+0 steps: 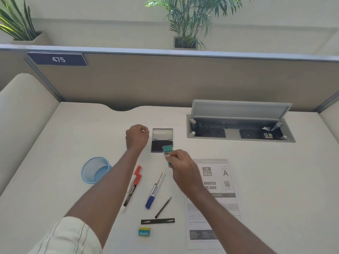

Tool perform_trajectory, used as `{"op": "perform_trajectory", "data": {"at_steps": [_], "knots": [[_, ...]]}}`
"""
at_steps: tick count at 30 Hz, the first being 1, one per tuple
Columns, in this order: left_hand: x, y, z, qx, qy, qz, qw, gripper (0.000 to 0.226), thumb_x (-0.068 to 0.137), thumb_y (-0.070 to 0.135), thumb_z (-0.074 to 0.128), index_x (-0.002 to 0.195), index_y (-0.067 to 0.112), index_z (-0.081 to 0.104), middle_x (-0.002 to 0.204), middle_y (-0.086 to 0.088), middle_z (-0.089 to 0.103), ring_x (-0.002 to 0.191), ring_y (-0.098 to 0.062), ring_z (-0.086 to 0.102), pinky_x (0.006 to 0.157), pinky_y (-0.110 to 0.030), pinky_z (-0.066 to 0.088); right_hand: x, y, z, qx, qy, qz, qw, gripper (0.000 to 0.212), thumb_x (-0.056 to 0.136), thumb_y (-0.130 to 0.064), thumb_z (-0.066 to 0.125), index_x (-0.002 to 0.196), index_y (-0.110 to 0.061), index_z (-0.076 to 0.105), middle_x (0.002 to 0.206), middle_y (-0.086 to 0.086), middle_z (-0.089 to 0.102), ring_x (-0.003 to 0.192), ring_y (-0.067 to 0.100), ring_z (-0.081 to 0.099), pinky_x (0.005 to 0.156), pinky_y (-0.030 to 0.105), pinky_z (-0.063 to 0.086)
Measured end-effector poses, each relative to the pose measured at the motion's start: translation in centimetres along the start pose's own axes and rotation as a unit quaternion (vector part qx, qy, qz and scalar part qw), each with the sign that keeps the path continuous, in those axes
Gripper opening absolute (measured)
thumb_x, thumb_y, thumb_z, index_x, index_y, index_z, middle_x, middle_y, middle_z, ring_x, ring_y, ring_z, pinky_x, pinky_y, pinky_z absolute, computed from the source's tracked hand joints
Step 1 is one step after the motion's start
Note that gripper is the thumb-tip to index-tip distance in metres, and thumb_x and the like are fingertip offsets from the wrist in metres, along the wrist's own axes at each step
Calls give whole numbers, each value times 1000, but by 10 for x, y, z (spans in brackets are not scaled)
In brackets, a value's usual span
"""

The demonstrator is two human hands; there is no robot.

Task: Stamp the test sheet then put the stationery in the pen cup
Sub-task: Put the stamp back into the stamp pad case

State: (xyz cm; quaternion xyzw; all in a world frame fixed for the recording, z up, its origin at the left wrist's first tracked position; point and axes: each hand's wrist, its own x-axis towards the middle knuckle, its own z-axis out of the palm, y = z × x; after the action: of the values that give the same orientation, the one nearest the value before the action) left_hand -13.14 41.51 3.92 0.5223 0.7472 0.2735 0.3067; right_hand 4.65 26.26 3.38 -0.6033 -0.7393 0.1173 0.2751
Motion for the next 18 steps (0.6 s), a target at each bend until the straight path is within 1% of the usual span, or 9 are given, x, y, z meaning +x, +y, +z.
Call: {"op": "perform_trajectory", "data": {"at_steps": [1,4,7,9,11,14,18], "knots": [[12,0,4,19,2,9,1000,20,100,14,66,109,13,84,121,-9,81,117,-33,73,104,-37,58,6,2,7,-8,-2,-4,1000,29,86,10,76,111,-5,77,111,10,71,104,29,68,62,43,64],[37,-3,17,71,-27,50,996,23,101,20,71,120,14,82,132,-9,78,125,-33,70,108,-39,57,19,8,26,-19,-2,-4,1000,33,82,13,77,110,-5,77,110,11,70,101,30,68,54,42,61],[50,-4,23,127,-54,94,986,25,102,21,71,124,17,82,134,-6,78,122,-30,72,104,-40,60,23,9,40,-28,-2,-4,1000,37,77,17,78,107,-5,77,106,11,70,98,31,68,47,38,57],[54,-3,24,148,-66,115,980,23,100,23,73,120,21,83,129,-4,79,120,-30,72,101,-41,61,24,9,45,-35,-4,-2,999,40,74,17,79,107,-6,77,106,9,70,96,29,68,44,35,55],[55,1,24,158,-70,128,977,17,98,24,76,112,22,85,121,-4,81,116,-30,72,96,-41,62,24,8,48,-41,-2,-4,999,40,73,17,80,106,-6,77,106,9,70,95,28,69,42,34,53],[55,2,24,166,-65,126,976,11,95,18,76,99,19,86,110,-5,81,107,-31,73,88,-40,62,28,7,51,-51,3,-2,999,38,73,16,80,103,-6,77,106,9,70,94,29,69,40,32,51],[55,0,23,178,-68,136,972,16,95,10,71,99,13,86,108,-9,82,106,-33,73,88,-44,63,27,6,53,-63,-1,-10,998,45,67,19,77,103,-7,77,108,9,70,95,30,70,37,31,49]]}}
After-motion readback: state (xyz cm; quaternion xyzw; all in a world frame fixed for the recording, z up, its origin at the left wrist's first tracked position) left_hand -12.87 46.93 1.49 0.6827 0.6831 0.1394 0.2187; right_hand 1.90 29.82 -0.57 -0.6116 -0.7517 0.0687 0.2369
